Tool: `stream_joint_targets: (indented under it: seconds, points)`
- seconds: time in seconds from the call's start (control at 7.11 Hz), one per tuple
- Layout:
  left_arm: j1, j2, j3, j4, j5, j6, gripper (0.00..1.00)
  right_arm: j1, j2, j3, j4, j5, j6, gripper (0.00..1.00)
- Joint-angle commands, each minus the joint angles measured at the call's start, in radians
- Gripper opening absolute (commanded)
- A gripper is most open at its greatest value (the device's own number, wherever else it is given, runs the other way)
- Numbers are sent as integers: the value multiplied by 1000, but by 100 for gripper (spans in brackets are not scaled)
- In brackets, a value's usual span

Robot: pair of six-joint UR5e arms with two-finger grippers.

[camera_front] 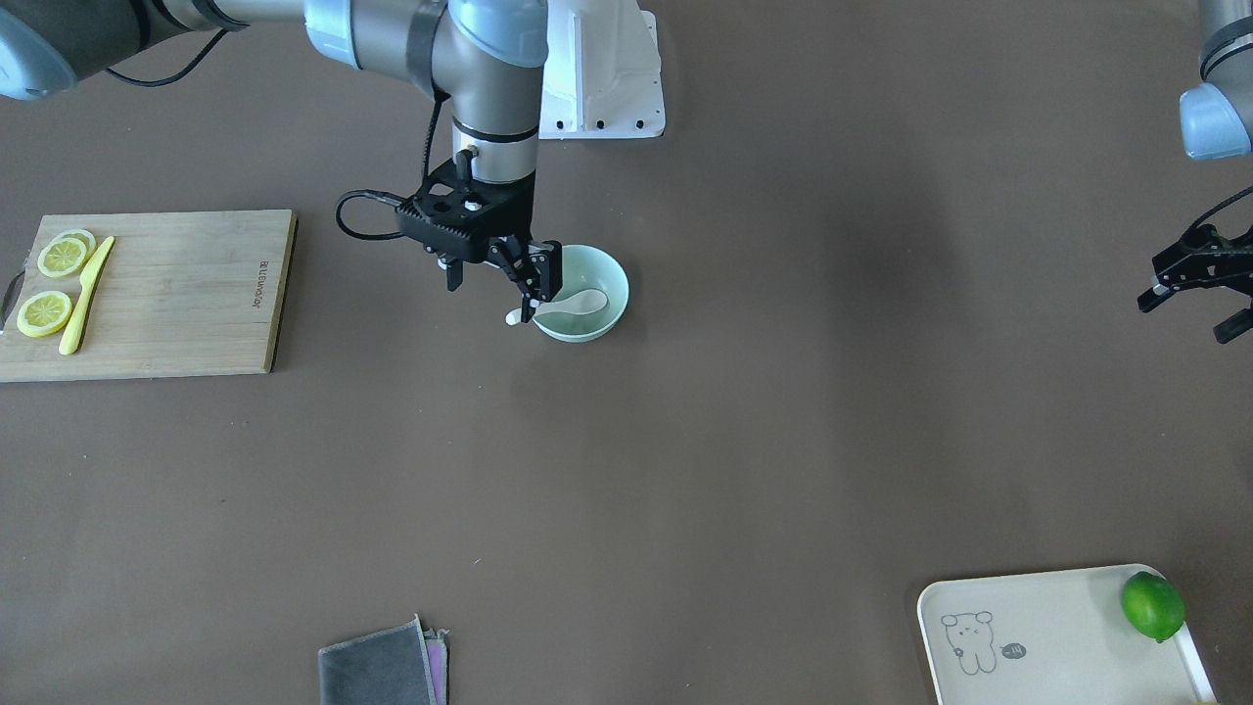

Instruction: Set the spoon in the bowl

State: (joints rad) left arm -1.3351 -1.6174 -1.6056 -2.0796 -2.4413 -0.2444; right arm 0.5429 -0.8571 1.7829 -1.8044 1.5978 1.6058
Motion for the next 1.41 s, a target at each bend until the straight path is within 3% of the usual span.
stream_joint_targets:
  seconds: [0.0,0.14,0.42,0.56,0.84,0.98,1.27]
  points:
    - [-1,60,45,-52,22,5,98,141,-121,84,7,152,-298,100]
    - [-4,85,46,-85,28,4,98,208,-184,107,8,210,-463,100]
    - [-24,85,15,58,19,23,98,361,-310,128,11,318,-758,100]
    - [-51,83,3,173,18,144,98,443,-369,133,11,367,-906,100]
    - [-177,44,-93,603,27,484,98,576,-468,135,11,448,-1126,100]
    - [-244,19,-127,741,31,595,98,635,-534,133,45,491,-1203,100]
    - [-282,36,-125,753,27,623,98,783,-723,110,175,583,-1420,100]
